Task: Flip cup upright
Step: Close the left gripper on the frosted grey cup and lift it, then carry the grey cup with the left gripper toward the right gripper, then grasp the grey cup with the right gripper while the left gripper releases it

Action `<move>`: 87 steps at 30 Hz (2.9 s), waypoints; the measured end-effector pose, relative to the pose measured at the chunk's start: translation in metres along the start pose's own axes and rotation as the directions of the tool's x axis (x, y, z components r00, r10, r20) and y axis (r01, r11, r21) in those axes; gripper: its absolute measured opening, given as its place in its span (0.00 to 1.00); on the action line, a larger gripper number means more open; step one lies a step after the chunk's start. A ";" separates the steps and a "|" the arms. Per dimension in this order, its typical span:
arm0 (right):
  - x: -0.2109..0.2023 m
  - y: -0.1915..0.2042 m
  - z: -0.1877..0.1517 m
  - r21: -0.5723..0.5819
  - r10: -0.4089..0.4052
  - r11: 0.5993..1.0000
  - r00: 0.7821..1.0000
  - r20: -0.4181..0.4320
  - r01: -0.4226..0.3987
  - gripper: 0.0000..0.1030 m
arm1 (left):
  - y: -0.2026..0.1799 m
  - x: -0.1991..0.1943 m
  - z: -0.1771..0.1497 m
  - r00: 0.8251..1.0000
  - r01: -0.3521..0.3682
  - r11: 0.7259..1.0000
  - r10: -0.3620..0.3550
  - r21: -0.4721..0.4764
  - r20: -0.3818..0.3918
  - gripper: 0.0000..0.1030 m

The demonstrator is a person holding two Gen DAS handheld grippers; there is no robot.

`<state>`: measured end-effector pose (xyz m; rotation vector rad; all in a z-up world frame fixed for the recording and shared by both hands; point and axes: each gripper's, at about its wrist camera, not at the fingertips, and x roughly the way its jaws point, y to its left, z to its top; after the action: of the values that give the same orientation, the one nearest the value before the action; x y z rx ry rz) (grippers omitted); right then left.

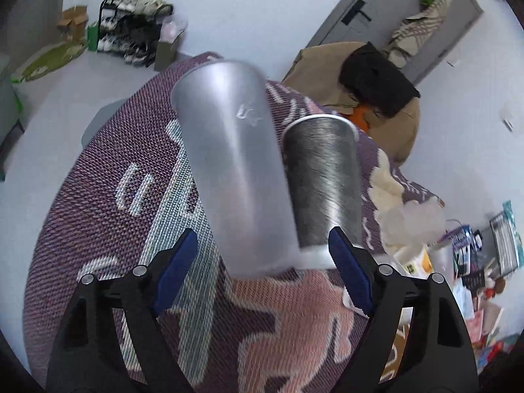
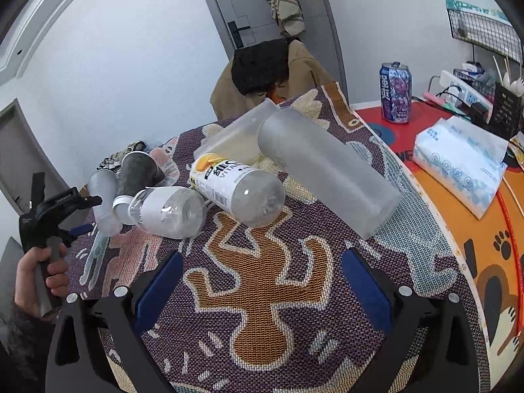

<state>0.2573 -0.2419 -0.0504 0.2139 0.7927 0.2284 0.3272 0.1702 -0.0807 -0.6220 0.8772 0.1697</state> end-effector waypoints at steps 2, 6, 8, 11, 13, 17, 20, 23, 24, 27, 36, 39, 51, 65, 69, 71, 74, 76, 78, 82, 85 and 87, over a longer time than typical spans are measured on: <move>0.002 -0.002 0.000 0.003 -0.002 1.000 1.000 -0.004 0.002 0.93 | 0.003 0.008 0.003 1.000 0.000 1.000 0.000 -0.014 -0.004 0.79; 0.001 -0.005 0.000 0.011 -0.002 1.000 1.000 -0.009 0.002 0.93 | 0.003 0.024 0.014 1.000 -0.029 0.999 0.029 -0.014 -0.007 0.79; 0.000 -0.006 0.000 0.012 0.000 1.000 1.000 -0.009 0.000 0.93 | 0.006 0.027 0.020 0.999 -0.045 0.999 0.045 -0.026 -0.003 0.79; -0.003 -0.008 -0.004 0.017 -0.004 1.000 1.000 -0.012 0.004 0.93 | 0.013 0.034 0.028 0.998 -0.061 0.997 0.061 -0.036 -0.009 0.73; -0.005 -0.009 -0.005 0.017 -0.007 1.000 1.000 -0.011 0.007 0.93 | 0.017 0.039 0.031 0.999 -0.019 0.998 0.017 -0.055 -0.047 0.67; -0.011 -0.009 -0.008 0.023 -0.007 1.000 1.000 -0.004 0.007 0.93 | 0.012 0.022 0.026 0.999 -0.024 0.999 0.023 -0.031 -0.026 0.65; -0.015 -0.009 -0.008 0.032 0.005 0.999 1.000 0.003 -0.005 0.93 | 0.006 0.000 0.019 1.000 -0.003 1.000 0.003 0.001 -0.008 0.65; -0.022 -0.005 -0.010 0.028 0.016 0.999 1.000 0.009 -0.016 0.93 | -0.006 -0.026 0.009 1.000 0.012 0.998 -0.013 0.055 0.010 0.65; -0.024 -0.004 -0.011 0.026 0.020 0.999 1.000 0.011 -0.020 0.93 | -0.011 -0.038 0.003 1.000 0.020 0.997 -0.022 0.077 0.019 0.65; -0.033 -0.001 -0.015 0.028 0.027 0.999 0.999 0.021 -0.028 0.93 | -0.024 -0.062 -0.008 0.999 0.043 0.993 -0.046 0.112 0.023 0.65; -0.061 -0.007 -0.030 0.046 0.044 0.998 0.999 0.024 -0.045 0.93 | -0.040 -0.112 -0.057 0.993 0.119 0.983 -0.119 0.139 -0.009 0.65; -0.067 -0.012 -0.036 0.062 0.054 0.997 0.998 0.020 -0.055 0.93 | -0.047 -0.116 -0.074 0.987 0.160 0.978 -0.156 0.137 -0.036 0.65; -0.087 -0.031 -0.055 0.105 0.064 0.992 0.998 0.000 -0.064 0.93 | -0.076 -0.111 -0.156 0.955 0.265 0.957 -0.244 0.116 -0.166 0.65; -0.089 -0.052 -0.070 0.143 0.060 0.988 0.997 -0.039 -0.054 0.93 | -0.110 -0.075 -0.210 0.914 0.313 0.942 -0.265 0.118 -0.307 0.65; -0.094 -0.062 -0.072 0.156 0.039 0.987 0.998 -0.038 -0.033 0.93 | -0.123 -0.066 -0.218 0.912 0.312 0.939 -0.253 0.147 -0.322 0.65; -0.096 -0.067 -0.074 0.163 0.030 0.986 0.999 -0.038 -0.024 0.93 | -0.127 -0.061 -0.221 0.911 0.308 0.939 -0.245 0.152 -0.331 0.65; -0.097 -0.074 -0.076 0.176 0.023 0.984 0.999 -0.044 -0.015 0.93 | -0.132 -0.052 -0.226 0.909 0.294 0.941 -0.221 0.166 -0.355 0.66; -0.094 -0.077 -0.076 0.184 0.028 0.983 0.998 -0.055 -0.018 0.93 | -0.133 -0.046 -0.229 0.905 0.285 0.943 -0.205 0.173 -0.372 0.68; -0.089 -0.077 -0.077 0.191 0.046 0.981 0.996 -0.074 -0.031 0.93 | -0.131 -0.046 -0.229 0.910 0.267 0.947 -0.187 0.176 -0.370 0.81; -0.075 -0.064 -0.075 0.192 0.115 0.977 0.987 -0.113 -0.092 0.93 | -0.116 -0.058 -0.219 0.916 0.279 0.950 -0.219 0.142 -0.335 0.86; -0.067 -0.049 -0.069 0.176 0.162 0.975 0.978 -0.133 -0.138 0.93 | -0.099 -0.070 -0.208 0.930 0.265 0.957 -0.222 0.118 -0.292 0.86; -0.061 -0.039 -0.063 0.174 0.205 0.969 0.967 -0.150 -0.178 0.93 | -0.086 -0.078 -0.201 0.941 0.251 0.962 -0.217 0.104 -0.261 0.86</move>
<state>0.1747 -0.2899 -0.0630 0.4277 0.9590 0.3705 0.1764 -0.0064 -0.0791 -0.6225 1.0368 -0.1869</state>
